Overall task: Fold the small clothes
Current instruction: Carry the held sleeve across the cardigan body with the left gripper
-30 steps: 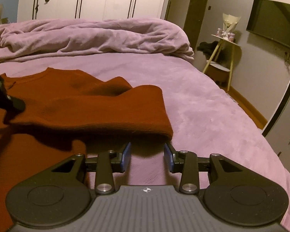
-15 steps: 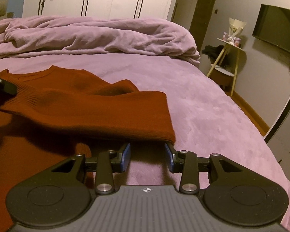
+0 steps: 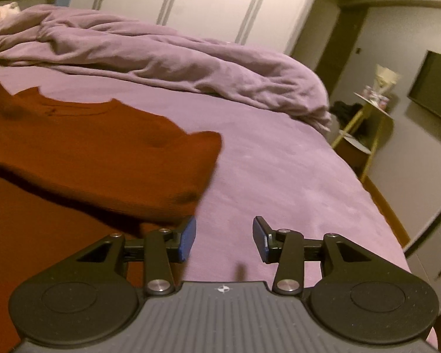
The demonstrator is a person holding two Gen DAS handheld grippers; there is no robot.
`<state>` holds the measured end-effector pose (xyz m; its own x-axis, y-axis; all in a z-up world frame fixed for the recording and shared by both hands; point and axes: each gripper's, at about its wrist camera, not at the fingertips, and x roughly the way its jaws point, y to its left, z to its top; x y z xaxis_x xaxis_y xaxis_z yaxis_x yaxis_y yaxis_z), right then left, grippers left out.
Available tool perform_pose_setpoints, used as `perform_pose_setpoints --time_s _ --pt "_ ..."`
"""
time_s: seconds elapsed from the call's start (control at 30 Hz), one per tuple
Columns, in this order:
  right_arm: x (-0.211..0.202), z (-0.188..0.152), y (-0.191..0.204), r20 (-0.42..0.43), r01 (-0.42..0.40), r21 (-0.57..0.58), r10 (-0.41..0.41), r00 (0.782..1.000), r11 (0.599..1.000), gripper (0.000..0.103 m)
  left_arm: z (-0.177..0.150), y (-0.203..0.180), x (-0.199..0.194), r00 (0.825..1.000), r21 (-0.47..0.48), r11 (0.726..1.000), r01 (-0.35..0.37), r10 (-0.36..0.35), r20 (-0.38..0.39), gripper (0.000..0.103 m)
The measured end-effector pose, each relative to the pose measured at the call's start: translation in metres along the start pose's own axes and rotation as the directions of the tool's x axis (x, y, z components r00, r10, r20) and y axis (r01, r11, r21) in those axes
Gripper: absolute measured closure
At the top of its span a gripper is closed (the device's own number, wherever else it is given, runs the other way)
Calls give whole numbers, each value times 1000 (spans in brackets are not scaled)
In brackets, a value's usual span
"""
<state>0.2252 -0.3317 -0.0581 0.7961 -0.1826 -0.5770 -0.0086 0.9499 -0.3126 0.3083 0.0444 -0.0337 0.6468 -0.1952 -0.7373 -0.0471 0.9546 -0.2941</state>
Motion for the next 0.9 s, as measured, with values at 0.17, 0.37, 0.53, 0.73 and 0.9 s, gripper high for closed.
perform_pose_setpoints --time_s 0.17,0.37,0.53,0.73,0.9 --pt "0 0 27 7 -19 -135 20 1000 991 46 -18 17 13 998 -27 999 42 -43 -51 80" --pt "10 -2 40 -13 4 -189 -7 1000 982 42 -22 15 17 987 13 988 155 -154 -44 40" --pt "19 5 47 4 32 -194 -32 999 980 42 -23 -2 28 996 101 992 77 -73 -41 97" --pt "30 12 54 18 63 -193 -61 998 979 44 -3 3 -3 991 74 991 113 -118 61 98" --pt "42 21 56 13 52 -175 -50 999 983 60 16 9 -26 986 79 994 73 -84 147 98"
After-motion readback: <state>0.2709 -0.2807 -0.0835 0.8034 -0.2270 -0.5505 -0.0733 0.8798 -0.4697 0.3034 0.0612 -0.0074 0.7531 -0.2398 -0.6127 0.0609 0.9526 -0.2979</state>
